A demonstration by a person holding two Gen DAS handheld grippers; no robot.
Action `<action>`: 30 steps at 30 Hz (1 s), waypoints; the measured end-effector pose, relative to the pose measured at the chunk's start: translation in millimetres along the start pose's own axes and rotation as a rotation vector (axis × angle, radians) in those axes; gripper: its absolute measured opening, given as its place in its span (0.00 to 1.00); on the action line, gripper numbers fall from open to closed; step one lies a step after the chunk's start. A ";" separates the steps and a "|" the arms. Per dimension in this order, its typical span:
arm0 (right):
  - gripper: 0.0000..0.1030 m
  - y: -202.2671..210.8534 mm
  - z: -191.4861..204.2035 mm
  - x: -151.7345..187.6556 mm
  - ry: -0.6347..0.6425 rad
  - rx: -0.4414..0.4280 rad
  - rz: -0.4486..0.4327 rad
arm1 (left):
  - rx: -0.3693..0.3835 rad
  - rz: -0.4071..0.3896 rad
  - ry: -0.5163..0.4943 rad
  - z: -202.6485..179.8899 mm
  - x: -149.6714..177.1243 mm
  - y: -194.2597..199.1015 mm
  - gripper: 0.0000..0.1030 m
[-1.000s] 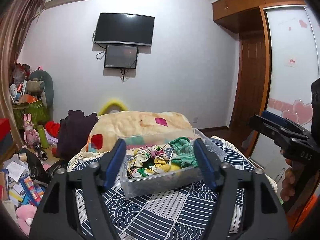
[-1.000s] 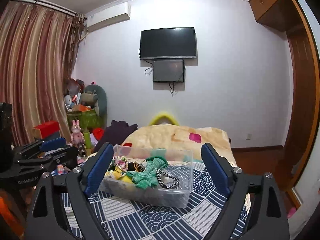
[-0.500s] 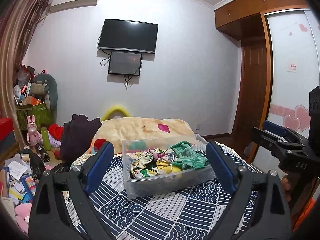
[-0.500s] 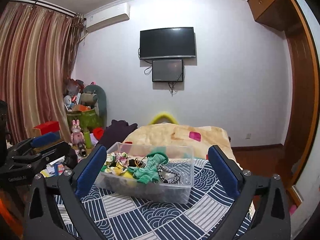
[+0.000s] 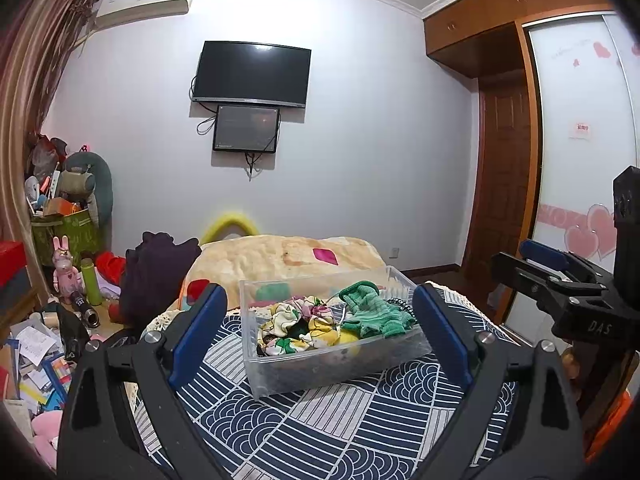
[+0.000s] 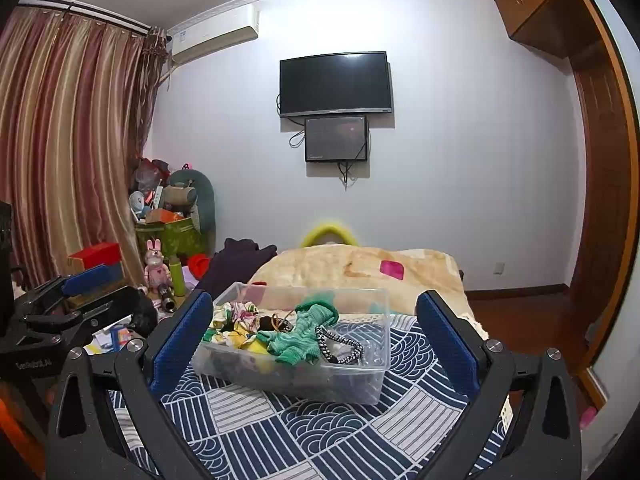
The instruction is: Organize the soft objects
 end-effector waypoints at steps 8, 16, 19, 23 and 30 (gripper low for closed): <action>0.99 -0.1 -0.5 -0.1 0.000 -0.002 0.001 | -0.003 0.001 0.007 1.1 1.0 -0.6 0.92; 0.99 0.3 0.0 0.0 -0.001 -0.005 0.000 | -0.004 0.001 0.007 2.2 0.6 -0.9 0.93; 0.99 1.6 1.2 -0.3 0.000 -0.006 -0.001 | -0.005 0.000 0.005 2.6 0.1 -1.7 0.93; 0.99 1.9 1.3 -0.8 -0.002 -0.010 0.000 | -0.006 -0.003 0.005 3.3 -1.1 -0.9 0.95; 0.99 2.1 1.9 -1.5 -0.003 -0.011 0.000 | -0.007 0.002 0.006 3.5 -0.2 -1.4 0.97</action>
Point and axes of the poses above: each gripper's, at about its wrist camera, not at the fingertips, and y roughly against the way its jaws point, z to its left, x to its underside, the point moved 4 cm from there along -y, roughly the way its jaws point, and after that the axes turned 9 degrees about x, right-handed, at the moved point
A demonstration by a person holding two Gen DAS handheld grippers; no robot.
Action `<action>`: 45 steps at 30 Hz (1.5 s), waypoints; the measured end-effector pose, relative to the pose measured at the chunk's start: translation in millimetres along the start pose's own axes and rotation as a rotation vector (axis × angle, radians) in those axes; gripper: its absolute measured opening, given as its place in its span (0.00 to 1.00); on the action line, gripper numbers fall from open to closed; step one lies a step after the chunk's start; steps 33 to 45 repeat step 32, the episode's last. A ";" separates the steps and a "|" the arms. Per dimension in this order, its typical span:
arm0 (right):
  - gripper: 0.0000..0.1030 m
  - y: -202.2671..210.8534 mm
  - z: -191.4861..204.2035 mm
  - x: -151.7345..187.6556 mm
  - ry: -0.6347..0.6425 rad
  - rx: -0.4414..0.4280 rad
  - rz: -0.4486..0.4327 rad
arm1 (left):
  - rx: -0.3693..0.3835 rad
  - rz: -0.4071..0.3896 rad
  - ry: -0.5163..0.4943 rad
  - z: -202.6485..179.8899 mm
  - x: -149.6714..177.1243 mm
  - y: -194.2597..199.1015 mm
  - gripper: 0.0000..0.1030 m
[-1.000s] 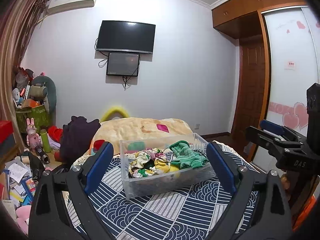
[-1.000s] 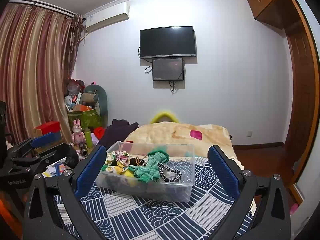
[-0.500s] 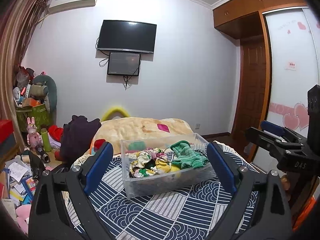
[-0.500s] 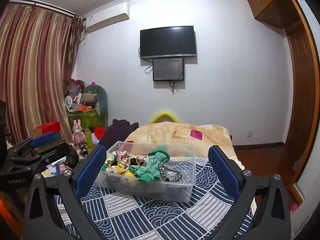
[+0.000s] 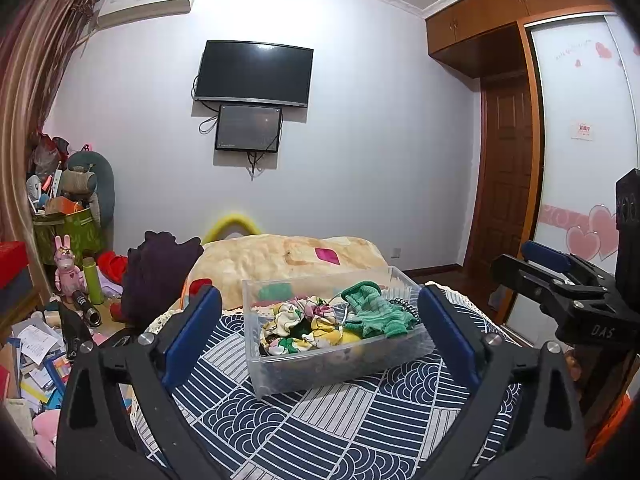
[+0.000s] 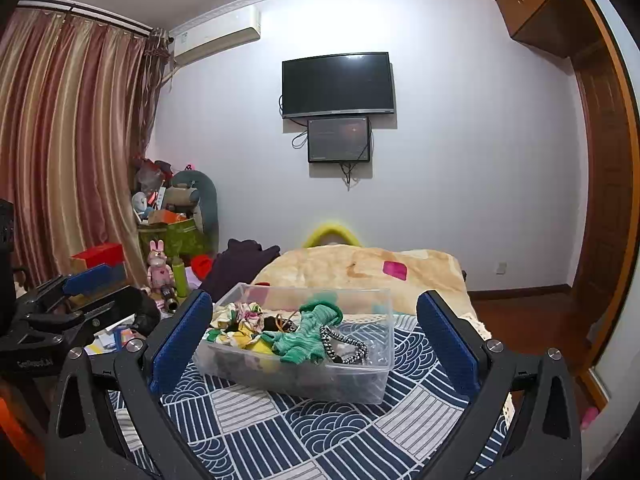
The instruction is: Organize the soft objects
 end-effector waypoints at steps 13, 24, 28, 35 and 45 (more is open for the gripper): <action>0.99 0.3 0.7 -0.7 -0.001 -0.002 0.003 | 0.015 0.019 0.002 -1.9 4.4 -4.3 1.00; 1.00 -2.2 0.7 1.4 -0.005 -0.005 0.010 | 0.003 0.023 0.012 -0.2 5.6 -5.6 1.00; 1.00 -2.9 0.3 3.3 -0.009 -0.006 0.014 | 0.011 0.021 0.009 -0.7 4.6 -4.3 1.00; 1.00 -5.4 -0.8 5.6 -0.012 -0.007 0.022 | 0.021 0.025 0.003 -3.3 5.0 -4.4 1.00; 1.00 -5.4 -0.8 5.6 -0.012 -0.007 0.022 | 0.021 0.025 0.003 -3.3 5.0 -4.4 1.00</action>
Point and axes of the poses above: each gripper's, at about its wrist camera, not at the fingertips, and y roughly against the way its jaws point, z to its left, x to its underside, the point moved 4 cm from there along -y, roughly the way its jaws point, and after that the axes turned 9 degrees about x, right-handed, at the moved point
